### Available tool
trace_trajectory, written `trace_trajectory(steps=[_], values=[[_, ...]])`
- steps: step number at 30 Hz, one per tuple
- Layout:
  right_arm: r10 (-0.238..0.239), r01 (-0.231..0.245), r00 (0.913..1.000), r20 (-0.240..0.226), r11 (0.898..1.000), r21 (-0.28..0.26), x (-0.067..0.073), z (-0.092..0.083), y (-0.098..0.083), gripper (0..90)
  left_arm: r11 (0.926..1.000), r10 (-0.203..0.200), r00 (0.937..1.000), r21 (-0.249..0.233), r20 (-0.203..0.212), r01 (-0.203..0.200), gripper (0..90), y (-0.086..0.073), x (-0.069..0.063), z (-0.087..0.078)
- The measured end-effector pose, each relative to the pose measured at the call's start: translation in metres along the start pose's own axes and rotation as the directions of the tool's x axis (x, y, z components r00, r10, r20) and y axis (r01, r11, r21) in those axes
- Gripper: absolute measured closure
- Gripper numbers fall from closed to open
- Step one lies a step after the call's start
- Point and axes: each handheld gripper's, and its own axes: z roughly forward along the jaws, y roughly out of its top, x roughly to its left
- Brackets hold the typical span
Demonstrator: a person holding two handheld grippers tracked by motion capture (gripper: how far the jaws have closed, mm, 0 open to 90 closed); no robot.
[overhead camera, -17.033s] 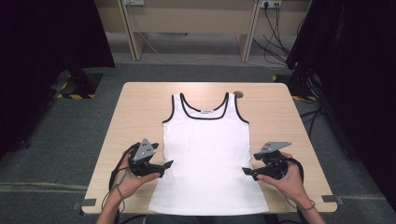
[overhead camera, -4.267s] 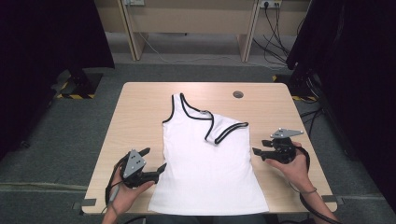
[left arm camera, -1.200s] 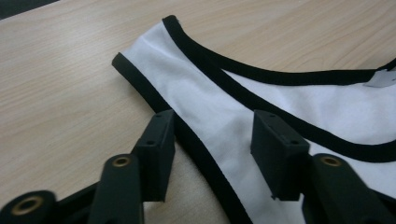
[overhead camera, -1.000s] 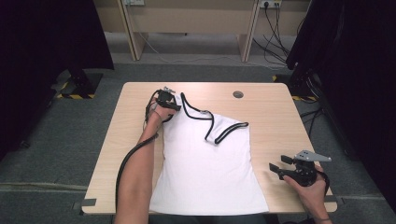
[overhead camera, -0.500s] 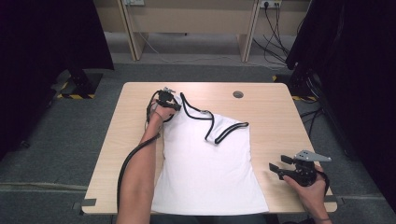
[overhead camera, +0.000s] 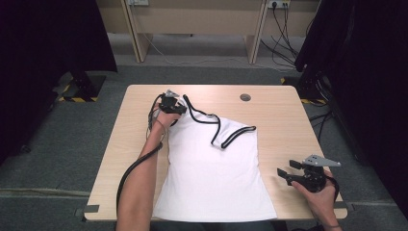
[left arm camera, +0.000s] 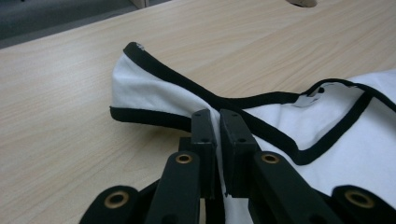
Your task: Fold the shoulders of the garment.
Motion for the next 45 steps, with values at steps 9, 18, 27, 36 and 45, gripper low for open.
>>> trace_trajectory(steps=[9,18,27,36,45], values=[[0.0,0.0,1.0,0.0,1.0,0.001,0.0,0.0,0.0,30.6,0.9953,0.071,0.9975,-0.067,0.002,-0.071,84.3,-0.005,-0.021,-0.017],[-0.007,0.007,1.0,0.001,1.0,0.005,0.001,0.0,0.0,30.4,0.9852,0.16,0.9869,-0.059,-0.019,-0.161,84.2,-0.018,-0.043,-0.025],[-0.015,0.015,0.9999,0.005,1.0,0.006,0.002,0.001,0.0,30.0,0.9719,0.234,0.9721,-0.021,-0.013,-0.234,83.7,-0.031,-0.062,-0.033],[-0.017,0.017,0.9999,0.004,1.0,0.007,0.002,0.001,0.0,29.8,0.9615,0.269,0.9587,0.03,0.092,-0.273,75.3,-0.042,-0.07,-0.042],[-0.019,0.019,0.9998,0.007,1.0,0.01,0.002,0.001,0.0,29.7,0.9785,0.203,0.9759,0.019,0.08,-0.205,55.4,-0.025,-0.049,-0.053]])
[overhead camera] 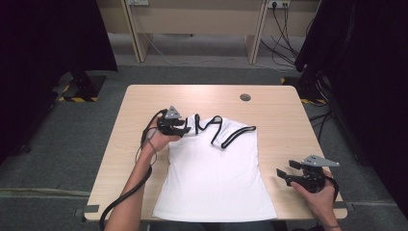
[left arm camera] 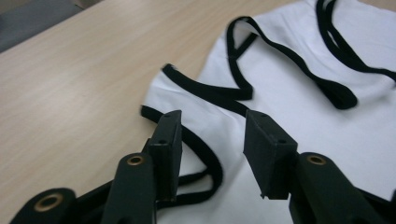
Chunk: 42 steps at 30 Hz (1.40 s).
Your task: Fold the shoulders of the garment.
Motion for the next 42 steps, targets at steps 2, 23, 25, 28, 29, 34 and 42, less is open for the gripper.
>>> trace_trajectory(steps=[2,23,25,28,29,34,42], values=[[0.002,-0.002,1.0,-0.001,1.0,0.0,0.0,0.0,0.0,29.6,0.9998,-0.017,0.9998,0.007,-0.003,0.017,54.2,0.004,0.009,0.003],[0.001,-0.001,1.0,-0.008,1.0,0.002,0.0,0.0,0.0,29.3,0.9704,-0.199,0.9785,0.151,0.056,0.188,53.1,0.017,0.048,0.064],[0.0,0.0,1.0,-0.008,1.0,0.004,0.0,0.0,0.0,29.3,0.9693,-0.2,0.9787,0.155,0.047,0.191,52.0,0.017,0.047,0.066],[-0.003,0.003,1.0,-0.007,1.0,0.005,0.0,0.0,0.0,29.3,0.97,-0.192,0.9793,0.164,0.064,0.18,53.4,0.017,0.045,0.069],[-0.004,0.004,1.0,-0.006,1.0,0.005,0.0,0.0,0.0,29.3,0.9703,-0.19,0.9794,0.165,0.068,0.177,54.5,0.017,0.044,0.07],[-0.004,0.004,1.0,-0.005,1.0,0.005,0.0,0.0,0.0,29.4,0.9712,-0.177,0.9815,0.174,0.072,0.162,63.4,0.018,0.041,0.07],[-0.004,0.004,1.0,-0.003,1.0,0.006,0.0,0.0,0.0,29.4,0.9843,-0.153,0.9776,0.111,0.144,0.138,84.5,0.024,0.034,0.061]])
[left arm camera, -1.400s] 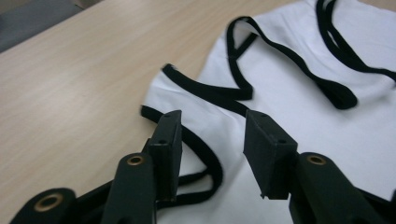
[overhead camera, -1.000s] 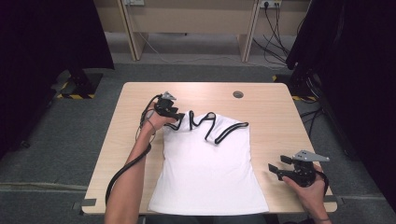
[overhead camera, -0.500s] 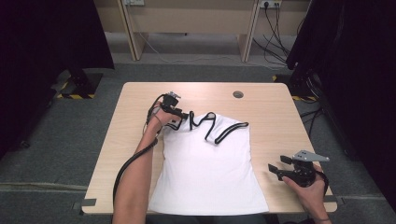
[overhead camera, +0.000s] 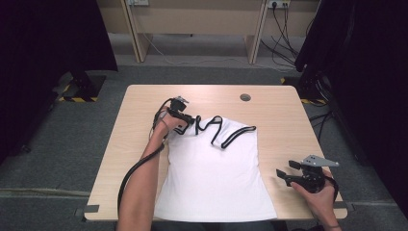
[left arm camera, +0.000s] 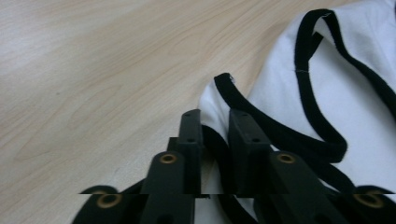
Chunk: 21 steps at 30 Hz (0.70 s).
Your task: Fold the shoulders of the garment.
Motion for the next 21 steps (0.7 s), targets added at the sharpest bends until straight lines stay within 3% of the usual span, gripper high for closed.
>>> trace_trajectory(steps=[1,2,4,5,7,8,9,10,14,15,17,18,20,21], values=[[0.0,0.0,1.0,0.0,1.0,0.002,0.0,0.0,0.0,29.4,1.0,0.0,1.0,0.0,0.0,0.0,84.5,0.0,0.0,0.0],[0.0,0.0,1.0,0.0,1.0,0.002,0.0,0.0,0.0,29.4,0.9995,0.029,0.9994,-0.007,0.016,-0.029,84.5,0.004,-0.005,-0.007],[0.002,-0.002,1.0,0.001,1.0,0.0,0.0,0.0,0.0,29.4,0.9995,0.029,0.9994,-0.007,0.016,-0.029,85.2,0.004,-0.005,-0.007],[0.002,-0.002,1.0,0.001,1.0,0.0,0.0,0.0,0.0,29.4,0.998,0.055,0.9979,-0.032,0.033,-0.054,85.2,0.006,-0.013,-0.015],[0.001,-0.001,1.0,0.003,1.0,-0.001,0.0,0.0,0.0,29.4,0.998,0.055,0.9979,-0.032,0.033,-0.054,85.1,0.006,-0.013,-0.015],[0.001,-0.001,1.0,0.003,1.0,-0.001,0.0,0.0,0.0,29.4,0.9937,0.103,0.9939,-0.048,0.039,-0.101,85.1,0.008,-0.023,-0.024],[0.001,-0.001,1.0,0.003,1.0,-0.001,0.0,0.0,0.0,29.4,0.9937,0.103,0.9939,-0.048,0.039,-0.101,84.9,0.008,-0.023,-0.024],[-0.001,0.001,1.0,0.003,1.0,0.0,0.0,0.0,0.0,29.4,0.9784,0.205,0.9777,-0.039,0.047,-0.203,84.9,0.003,-0.043,-0.043],[-0.002,0.002,1.0,0.005,1.0,0.001,0.0,0.0,0.0,29.3,0.9784,0.205,0.9777,-0.039,0.047,-0.203,84.9,0.003,-0.043,-0.043],[-0.002,0.002,1.0,0.005,1.0,0.001,0.0,0.0,0.0,29.3,0.9669,0.255,0.9647,-0.024,0.066,-0.254,84.9,-0.004,-0.055,-0.049],[-0.002,0.002,1.0,0.003,1.0,0.005,0.0,0.001,0.0,29.3,0.9669,0.255,0.9647,-0.024,0.066,-0.254,84.3,-0.004,-0.055,-0.049],[-0.002,0.002,1.0,0.003,1.0,0.005,0.0,0.001,0.0,29.3,0.9502,0.309,0.9475,0.012,0.081,-0.311,84.3,-0.013,-0.065,-0.053],[0.003,-0.003,1.0,0.002,1.0,0.004,0.0,0.0,0.0,29.4,0.9502,0.309,0.9475,0.012,0.081,-0.311,83.4,-0.013,-0.065,-0.053],[0.003,-0.003,1.0,0.002,1.0,0.004,0.0,0.0,0.0,29.4,0.9392,0.336,0.9359,0.037,0.107,-0.341,83.4,-0.023,-0.074,-0.053]])
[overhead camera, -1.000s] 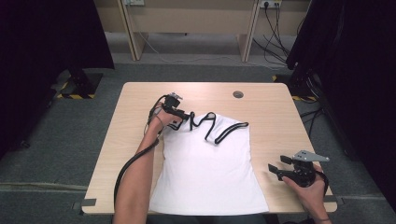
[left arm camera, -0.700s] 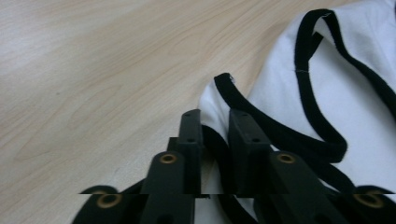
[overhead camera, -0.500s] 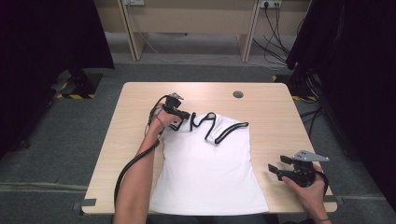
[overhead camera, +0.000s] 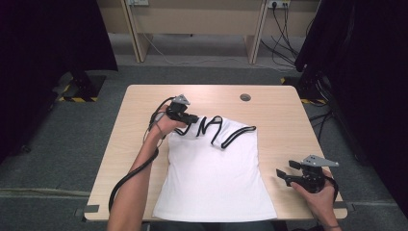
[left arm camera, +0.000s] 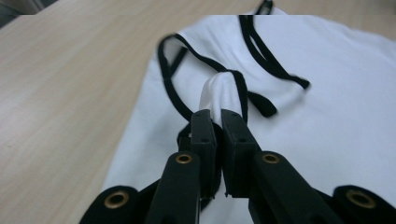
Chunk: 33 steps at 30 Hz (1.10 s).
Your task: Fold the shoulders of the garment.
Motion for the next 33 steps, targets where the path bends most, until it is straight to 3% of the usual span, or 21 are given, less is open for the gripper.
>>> trace_trajectory(steps=[1,4,6,11,13,15,16,18,20,22,24,29,30,33], values=[[0.0,0.0,1.0,0.0,1.0,0.0,0.0,0.0,0.0,29.4,1.0,0.0,1.0,0.0,0.0,0.0,81.7,0.0,0.0,0.0],[-0.007,0.007,1.0,-0.002,1.0,0.005,0.0,0.001,0.001,29.4,0.9984,0.032,0.9987,0.046,0.041,-0.034,78.6,-0.009,-0.016,0.002],[-0.014,0.014,0.9999,-0.007,1.0,0.013,0.001,0.001,0.005,29.4,0.9965,0.039,0.9984,0.073,0.041,-0.042,75.1,-0.014,-0.021,0.002],[-0.075,0.076,0.9967,-0.033,0.997,0.026,0.011,0.007,0.027,32.2,0.9912,0.043,0.999,0.125,0.008,-0.044,57.6,-0.017,-0.025,-0.006],[-0.119,0.12,0.9916,-0.052,0.992,0.034,0.019,0.013,0.041,35.0,0.9915,0.059,0.998,0.117,-0.02,-0.057,52.4,-0.013,-0.029,-0.009],[-0.167,0.17,0.9836,-0.069,0.984,0.049,0.029,0.022,0.057,38.6,0.9898,0.099,0.9948,0.105,-0.024,-0.096,49.2,-0.008,-0.036,-0.01],[-0.191,0.196,0.9779,-0.085,0.979,0.058,0.035,0.027,0.065,40.7,0.9898,0.099,0.9948,0.105,-0.024,-0.096,47.9,-0.008,-0.036,-0.01],[-0.244,0.252,0.9639,-0.106,0.965,0.07,0.046,0.038,0.082,45.0,0.9829,0.157,0.9871,0.102,-0.031,-0.154,46.1,0.001,-0.046,-0.009],[-0.283,0.296,0.9502,-0.129,0.951,0.09,0.057,0.051,0.098,47.6,0.9772,0.191,0.9805,0.103,-0.046,-0.186,45.0,0.006,-0.051,-0.006],[-0.316,0.333,0.9373,-0.148,0.937,0.109,0.067,0.065,0.112,50.7,0.975,0.206,0.9774,0.097,-0.049,-0.2,45.0,0.008,-0.053,0.001],[-0.337,0.36,0.926,-0.171,0.925,0.126,0.076,0.078,0.123,53.4,0.9682,0.223,0.974,0.124,-0.037,-0.217,45.0,0.009,-0.054,0.008],[-0.376,0.411,0.902,-0.213,0.898,0.159,0.097,0.109,0.142,57.8,0.9664,0.217,0.9759,0.146,-0.022,-0.212,47.4,0.007,-0.046,0.021],[-0.379,0.417,0.8996,-0.217,0.894,0.166,0.1,0.114,0.144,58.5,0.9689,0.202,0.9793,0.147,-0.008,-0.199,48.7,0.006,-0.044,0.022],[-0.385,0.429,0.8936,-0.23,0.885,0.184,0.107,0.128,0.147,60.8,0.9661,0.183,0.9829,0.181,0.02,-0.184,52.2,0.002,-0.041,0.026]])
